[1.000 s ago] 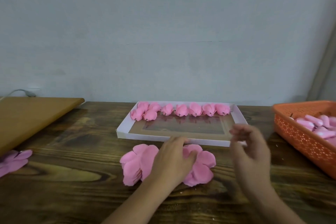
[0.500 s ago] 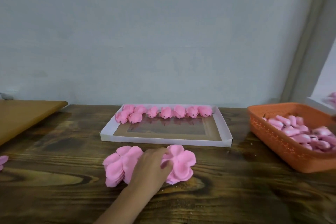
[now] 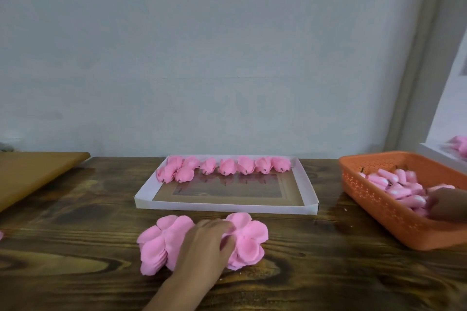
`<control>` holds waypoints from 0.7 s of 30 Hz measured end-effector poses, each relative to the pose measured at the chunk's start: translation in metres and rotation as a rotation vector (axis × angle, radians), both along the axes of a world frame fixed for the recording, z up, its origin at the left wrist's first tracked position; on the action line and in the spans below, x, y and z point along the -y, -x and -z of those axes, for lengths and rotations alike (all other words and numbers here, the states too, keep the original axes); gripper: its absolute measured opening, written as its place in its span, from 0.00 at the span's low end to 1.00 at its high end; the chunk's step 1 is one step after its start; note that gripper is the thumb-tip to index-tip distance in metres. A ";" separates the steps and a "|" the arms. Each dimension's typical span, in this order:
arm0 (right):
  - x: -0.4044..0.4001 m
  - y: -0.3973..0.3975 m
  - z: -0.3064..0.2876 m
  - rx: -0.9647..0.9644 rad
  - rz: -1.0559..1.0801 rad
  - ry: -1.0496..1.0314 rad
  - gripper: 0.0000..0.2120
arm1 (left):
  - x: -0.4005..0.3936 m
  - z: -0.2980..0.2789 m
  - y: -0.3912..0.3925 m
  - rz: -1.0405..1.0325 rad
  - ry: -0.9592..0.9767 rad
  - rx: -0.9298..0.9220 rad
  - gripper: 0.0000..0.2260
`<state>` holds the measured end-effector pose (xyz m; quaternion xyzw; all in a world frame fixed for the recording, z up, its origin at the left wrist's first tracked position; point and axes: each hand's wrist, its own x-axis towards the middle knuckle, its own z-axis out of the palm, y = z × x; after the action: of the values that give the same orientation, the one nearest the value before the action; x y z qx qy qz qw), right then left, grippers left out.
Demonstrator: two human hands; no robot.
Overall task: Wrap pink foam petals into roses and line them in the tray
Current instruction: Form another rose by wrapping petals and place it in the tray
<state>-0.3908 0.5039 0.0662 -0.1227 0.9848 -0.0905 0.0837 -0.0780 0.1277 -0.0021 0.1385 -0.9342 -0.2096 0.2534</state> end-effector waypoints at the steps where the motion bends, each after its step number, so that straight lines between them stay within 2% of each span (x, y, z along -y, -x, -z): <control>1: 0.011 -0.006 0.000 -0.034 -0.005 -0.067 0.20 | 0.002 -0.001 0.001 0.007 0.001 0.034 0.15; 3: 0.008 -0.003 0.002 -0.063 -0.024 -0.197 0.24 | 0.006 -0.001 0.004 0.046 0.007 0.104 0.13; 6: 0.010 -0.009 0.010 -0.132 0.035 -0.156 0.32 | 0.005 -0.006 0.004 0.024 0.097 0.126 0.11; 7: 0.014 -0.013 0.009 -0.076 0.059 -0.141 0.32 | 0.005 -0.008 0.004 0.023 0.101 0.132 0.11; 9: 0.009 -0.007 0.012 -0.103 0.142 -0.045 0.18 | 0.004 -0.009 0.004 0.010 0.127 0.122 0.11; 10: 0.004 -0.007 0.010 -0.159 0.135 -0.062 0.15 | 0.003 -0.010 0.003 0.006 0.138 0.118 0.11; 13: 0.003 -0.002 0.012 -0.187 0.159 -0.059 0.14 | -0.001 -0.010 0.002 0.007 0.115 0.057 0.11; 18: 0.002 -0.001 -0.002 -0.300 -0.001 -0.413 0.21 | 0.001 -0.012 0.001 0.007 0.080 0.047 0.12; 21: -0.002 0.005 0.012 -0.308 0.090 -0.365 0.27 | 0.001 -0.012 -0.001 0.007 0.062 -0.020 0.15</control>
<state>-0.3953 0.5061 0.0545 -0.0737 0.9904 0.1052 -0.0508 -0.0773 0.1264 0.0104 0.1252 -0.9381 -0.1829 0.2662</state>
